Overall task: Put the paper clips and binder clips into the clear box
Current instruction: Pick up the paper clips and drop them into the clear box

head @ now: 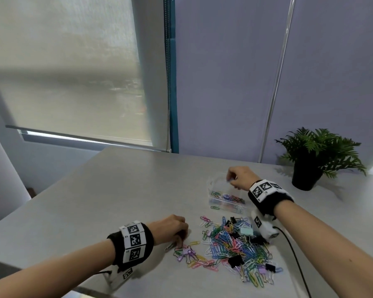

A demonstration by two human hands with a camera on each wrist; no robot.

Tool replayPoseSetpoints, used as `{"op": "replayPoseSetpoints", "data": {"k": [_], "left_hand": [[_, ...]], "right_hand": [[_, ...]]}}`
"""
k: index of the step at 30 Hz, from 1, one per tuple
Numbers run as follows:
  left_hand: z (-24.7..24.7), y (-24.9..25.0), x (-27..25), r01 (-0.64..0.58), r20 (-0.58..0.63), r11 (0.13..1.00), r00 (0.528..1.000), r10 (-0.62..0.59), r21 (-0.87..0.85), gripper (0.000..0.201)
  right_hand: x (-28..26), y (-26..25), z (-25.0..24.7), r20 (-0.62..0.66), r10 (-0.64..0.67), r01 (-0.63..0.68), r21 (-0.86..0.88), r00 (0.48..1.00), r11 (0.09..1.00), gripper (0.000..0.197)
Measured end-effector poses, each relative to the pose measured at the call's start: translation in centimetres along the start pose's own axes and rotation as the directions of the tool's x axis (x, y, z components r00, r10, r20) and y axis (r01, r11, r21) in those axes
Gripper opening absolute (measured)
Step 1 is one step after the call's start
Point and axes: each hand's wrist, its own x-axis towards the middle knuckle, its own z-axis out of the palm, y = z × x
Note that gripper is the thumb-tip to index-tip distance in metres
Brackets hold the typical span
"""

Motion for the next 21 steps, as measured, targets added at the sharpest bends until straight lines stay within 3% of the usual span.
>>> {"op": "replayPoseSetpoints", "data": {"k": [4,8,11,14,16,18,21], "left_hand": [[-0.2,0.4,-0.2,-0.019,0.036,1.0,0.999,0.018,0.016,0.021],[-0.2,0.8,-0.1,-0.024,0.088,0.997,0.996,0.018,0.068,0.025],[-0.1,1.6,-0.1,-0.014,0.129,0.987,0.992,-0.007,0.161,0.031],[-0.2,2.0,-0.1,-0.008,0.137,0.98,0.99,-0.02,0.196,0.03],[-0.3,2.0,0.0,0.002,0.15,0.98,0.988,-0.032,0.197,0.029],[-0.4,1.9,0.1,-0.004,0.17,0.979,0.985,-0.031,0.202,0.028],[-0.6,1.7,0.3,-0.013,0.184,0.982,0.983,-0.022,0.187,0.025]], "right_hand": [[0.0,1.7,0.3,0.032,0.065,-0.06,-0.131,0.997,0.99,0.021],[-2.1,-1.2,1.8,0.04,-0.148,0.152,-0.132,0.988,0.98,0.018],[-3.4,-4.0,4.2,0.277,-0.25,0.293,-0.125,0.928,0.948,0.022],[-3.0,-5.5,6.9,0.482,-0.159,0.312,-0.256,0.862,0.915,0.045],[-2.7,-5.9,7.9,0.512,-0.101,0.277,-0.281,0.853,0.919,0.056],[-2.6,-6.4,8.3,0.48,-0.087,0.245,-0.278,0.873,0.929,0.053],[-2.6,-7.2,8.8,0.444,-0.096,0.224,-0.246,0.891,0.943,0.033]]}}
